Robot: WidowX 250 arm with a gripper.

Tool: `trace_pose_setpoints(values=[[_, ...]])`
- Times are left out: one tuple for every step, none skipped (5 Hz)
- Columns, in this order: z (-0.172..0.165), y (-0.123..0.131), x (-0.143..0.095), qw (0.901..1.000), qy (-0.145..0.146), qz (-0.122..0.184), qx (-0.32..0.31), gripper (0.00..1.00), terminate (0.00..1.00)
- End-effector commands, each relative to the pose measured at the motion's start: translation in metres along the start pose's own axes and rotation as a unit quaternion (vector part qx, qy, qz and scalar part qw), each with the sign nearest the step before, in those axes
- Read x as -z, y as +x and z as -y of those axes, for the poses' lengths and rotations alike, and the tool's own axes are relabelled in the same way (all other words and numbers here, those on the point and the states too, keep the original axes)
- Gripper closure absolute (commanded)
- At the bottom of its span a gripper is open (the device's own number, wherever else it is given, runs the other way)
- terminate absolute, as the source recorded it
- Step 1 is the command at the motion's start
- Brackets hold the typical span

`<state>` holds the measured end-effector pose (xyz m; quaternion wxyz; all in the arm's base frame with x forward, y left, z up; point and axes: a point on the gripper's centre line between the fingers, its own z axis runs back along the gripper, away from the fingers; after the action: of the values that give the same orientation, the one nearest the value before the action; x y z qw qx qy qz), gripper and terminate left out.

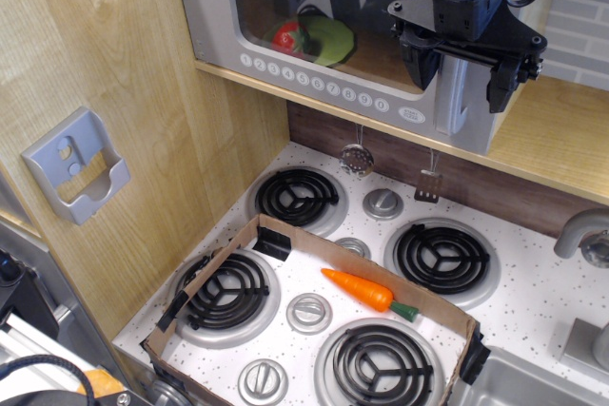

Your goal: Open microwave

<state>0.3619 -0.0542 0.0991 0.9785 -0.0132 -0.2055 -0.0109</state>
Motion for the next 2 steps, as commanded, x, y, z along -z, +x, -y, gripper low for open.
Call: trace_pose_setpoints(values=[[-0.0071, 0.0081, -0.0021, 0.9992, -0.009, 0.04, 0.003, 1.0, 0.0], [-0.0098, 0.0047, -0.0015, 0.9991, -0.009, 0.041, 0.002, 1.0, 0.0]])
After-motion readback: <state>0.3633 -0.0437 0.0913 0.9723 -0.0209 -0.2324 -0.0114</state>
